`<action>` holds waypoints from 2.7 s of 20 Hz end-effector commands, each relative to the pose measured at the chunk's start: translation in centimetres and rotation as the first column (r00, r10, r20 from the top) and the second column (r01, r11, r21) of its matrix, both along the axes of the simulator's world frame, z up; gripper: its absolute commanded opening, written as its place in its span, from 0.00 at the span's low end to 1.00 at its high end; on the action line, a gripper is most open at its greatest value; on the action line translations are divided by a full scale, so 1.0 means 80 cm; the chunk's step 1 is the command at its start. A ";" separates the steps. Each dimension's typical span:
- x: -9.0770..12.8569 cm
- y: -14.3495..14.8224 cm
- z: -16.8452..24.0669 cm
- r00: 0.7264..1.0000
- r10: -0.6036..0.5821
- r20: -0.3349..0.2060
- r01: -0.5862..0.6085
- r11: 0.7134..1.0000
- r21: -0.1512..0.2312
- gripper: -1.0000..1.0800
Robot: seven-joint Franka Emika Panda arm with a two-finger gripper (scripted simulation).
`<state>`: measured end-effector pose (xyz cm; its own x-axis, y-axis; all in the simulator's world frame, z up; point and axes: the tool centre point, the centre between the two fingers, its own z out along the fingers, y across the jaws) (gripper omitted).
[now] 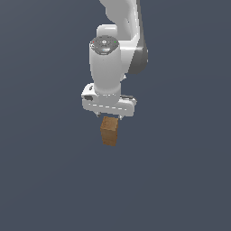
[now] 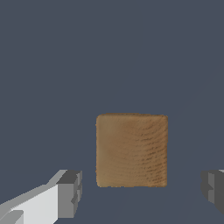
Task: Pick up the object and move it to a goal position.
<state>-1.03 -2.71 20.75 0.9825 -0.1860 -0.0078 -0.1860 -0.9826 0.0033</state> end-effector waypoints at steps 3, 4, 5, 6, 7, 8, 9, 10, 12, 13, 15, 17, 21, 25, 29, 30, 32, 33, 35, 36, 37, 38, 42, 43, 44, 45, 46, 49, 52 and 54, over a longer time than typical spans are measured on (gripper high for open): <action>0.008 -0.001 -0.015 1.000 -0.018 0.007 0.018 1.000 0.002 0.96; 0.009 -0.001 -0.017 1.000 -0.020 0.008 0.020 1.000 0.002 0.96; 0.009 -0.001 -0.018 1.000 -0.021 0.008 0.021 1.000 0.002 0.96; 0.010 -0.001 -0.018 1.000 -0.021 0.008 0.021 1.000 0.002 0.96; 0.008 -0.001 -0.017 1.000 -0.019 0.006 0.019 1.000 0.002 0.96; 0.008 -0.001 -0.018 1.000 -0.019 0.006 0.019 1.000 0.002 0.96; 0.008 -0.001 -0.019 1.000 -0.019 0.006 0.019 1.000 0.002 0.96; 0.008 -0.001 -0.021 1.000 -0.019 0.006 0.019 1.000 0.002 0.96; 0.008 -0.001 -0.028 1.000 -0.019 0.006 0.019 1.000 0.002 0.96; 0.008 -0.001 -0.032 1.000 -0.020 0.007 0.020 1.000 0.002 0.96; 0.008 -0.001 -0.044 1.000 -0.020 0.007 0.020 1.000 0.002 0.96; 0.008 -0.001 -0.058 1.000 -0.021 0.007 0.021 1.000 0.002 0.96; 0.008 -0.001 -0.076 1.000 -0.021 0.008 0.021 1.000 0.002 0.96; 0.009 -0.001 -0.081 1.000 -0.021 0.008 0.021 1.000 0.002 0.96; 0.009 -0.001 -0.081 1.000 -0.021 0.008 0.021 1.000 0.002 0.00; 0.009 -0.001 -0.081 1.000 -0.021 0.008 0.021 1.000 0.002 0.00; 0.009 -0.001 -0.081 1.000 -0.021 0.008 0.021 1.000 0.002 0.00; 0.009 -0.001 -0.081 1.000 -0.021 0.008 0.021 1.000 0.002 0.00; 0.009 -0.001 -0.081 1.000 -0.021 0.008 0.021 1.000 0.002 0.00; 0.009 -0.001 -0.080 1.000 -0.021 0.007 0.021 1.000 0.002 0.00; 0.009 -0.001 -0.079 1.000 -0.022 0.008 0.022 1.000 0.002 0.00; 0.009 0.000 -0.079 1.000 -0.023 0.010 0.022 1.000 0.002 0.00; 0.013 0.007 -0.069 0.999 -0.031 0.031 0.031 1.000 -0.001 0.00; 0.015 0.009 -0.065 0.999 -0.034 0.039 0.034 0.999 -0.002 0.00; 0.017 0.012 -0.061 0.998 -0.038 0.049 0.038 0.999 -0.003 0.00; 0.019 0.016 -0.056 0.997 -0.042 0.059 0.042 0.999 -0.004 0.00; 0.021 0.019 -0.050 0.996 -0.047 0.071 0.047 0.999 -0.006 0.00; 0.028 0.032 -0.031 0.992 -0.062 0.112 0.064 0.998 -0.010 0.00; 0.036 0.047 -0.009 0.984 -0.081 0.160 0.084 0.996 -0.014 0.00; 0.041 0.058 0.008 0.976 -0.093 0.195 0.098 0.995 -0.016 0.00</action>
